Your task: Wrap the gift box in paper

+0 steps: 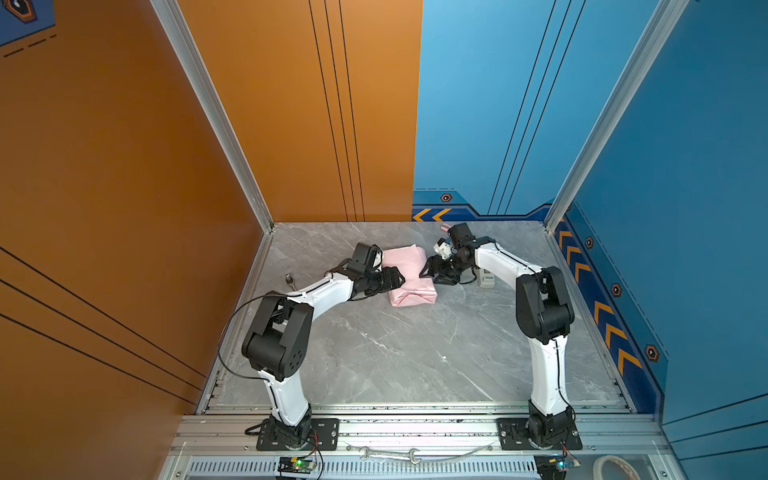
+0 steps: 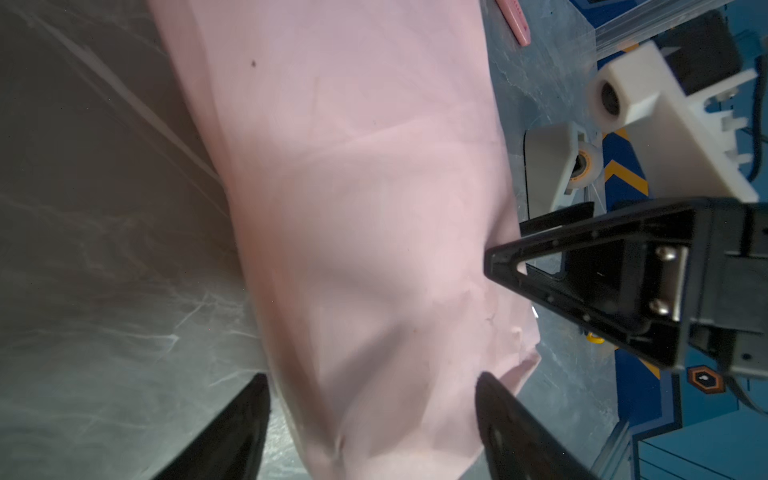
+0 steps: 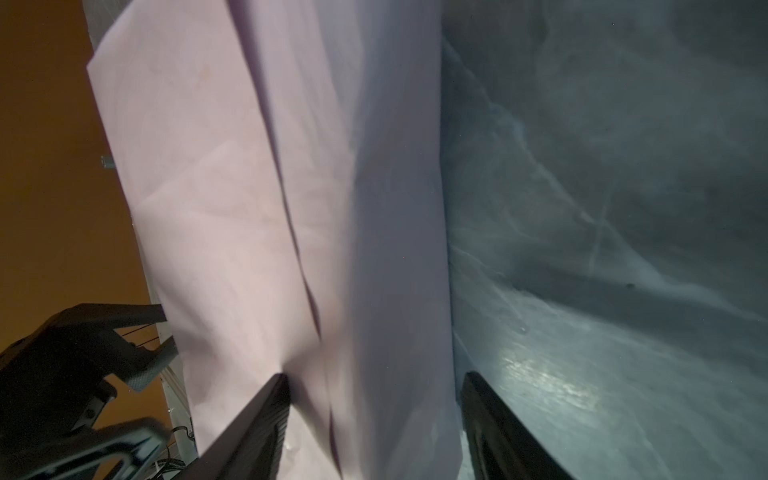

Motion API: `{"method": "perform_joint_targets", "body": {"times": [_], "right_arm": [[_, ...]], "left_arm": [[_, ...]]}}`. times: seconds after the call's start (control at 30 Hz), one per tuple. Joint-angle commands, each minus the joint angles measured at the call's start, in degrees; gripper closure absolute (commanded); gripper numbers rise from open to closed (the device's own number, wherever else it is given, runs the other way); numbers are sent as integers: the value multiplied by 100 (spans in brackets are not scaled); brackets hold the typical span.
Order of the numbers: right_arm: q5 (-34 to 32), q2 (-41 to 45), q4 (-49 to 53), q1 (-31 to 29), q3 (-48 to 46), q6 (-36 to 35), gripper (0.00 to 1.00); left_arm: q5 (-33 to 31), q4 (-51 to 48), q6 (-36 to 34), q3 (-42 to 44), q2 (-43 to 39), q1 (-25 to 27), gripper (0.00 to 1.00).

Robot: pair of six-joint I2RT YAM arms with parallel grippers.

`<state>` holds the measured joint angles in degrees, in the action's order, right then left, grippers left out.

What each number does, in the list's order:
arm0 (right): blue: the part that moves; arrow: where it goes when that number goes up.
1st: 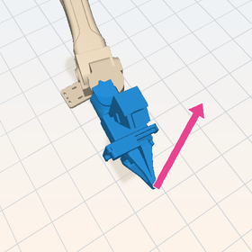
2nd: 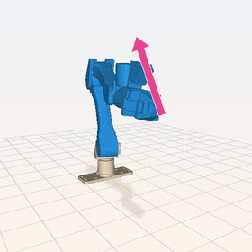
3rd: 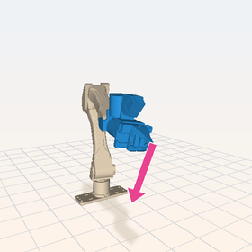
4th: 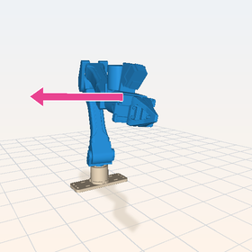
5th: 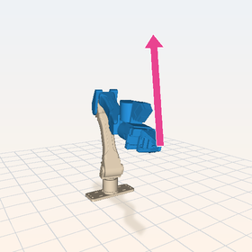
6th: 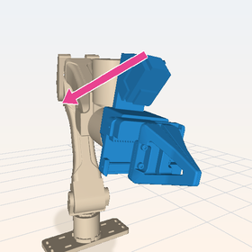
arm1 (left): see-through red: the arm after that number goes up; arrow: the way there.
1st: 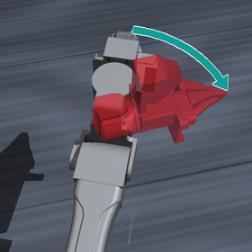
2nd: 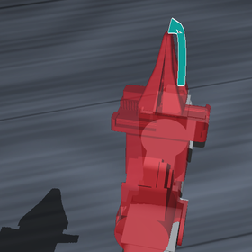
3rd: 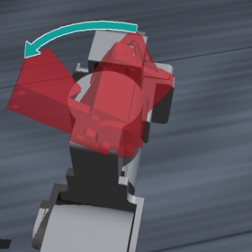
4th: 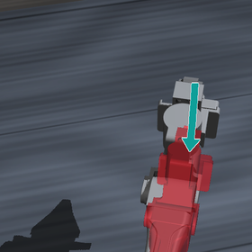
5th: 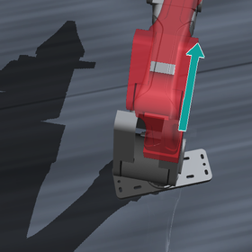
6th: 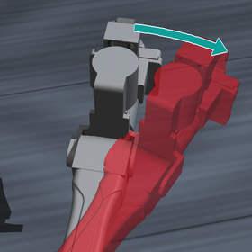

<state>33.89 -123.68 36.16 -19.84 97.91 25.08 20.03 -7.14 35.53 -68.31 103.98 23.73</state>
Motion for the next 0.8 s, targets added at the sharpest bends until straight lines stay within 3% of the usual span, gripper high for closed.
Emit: {"method": "perform_joint_targets", "body": {"times": [0.0, 0.13, 0.27, 0.43, 0.6, 0.77], "right_arm": [[-6, -103, 409, -134, 64, -52, 39], [-30, 82, 391, -183, -63, -30, 43], [-214, 221, 391, 28, -172, 6, 31], [-73, 50, 460, 83, 10, 24, 30], [36, -311, 487, -39, 178, -3, 33], [341, -303, 241, -98, 90, -21, 44]], "left_arm": [[16, 81, 5, -254, 165, 102, 30], [-182, -137, -150, -468, 271, 177, 37], [-347, -312, -186, -516, 298, 93, 24], [-448, -521, -261, -551, 365, 58, 20], [-367, -443, -229, -716, 642, 138, 31], [-281, -418, -264, -932, 832, 248, 44]]}}
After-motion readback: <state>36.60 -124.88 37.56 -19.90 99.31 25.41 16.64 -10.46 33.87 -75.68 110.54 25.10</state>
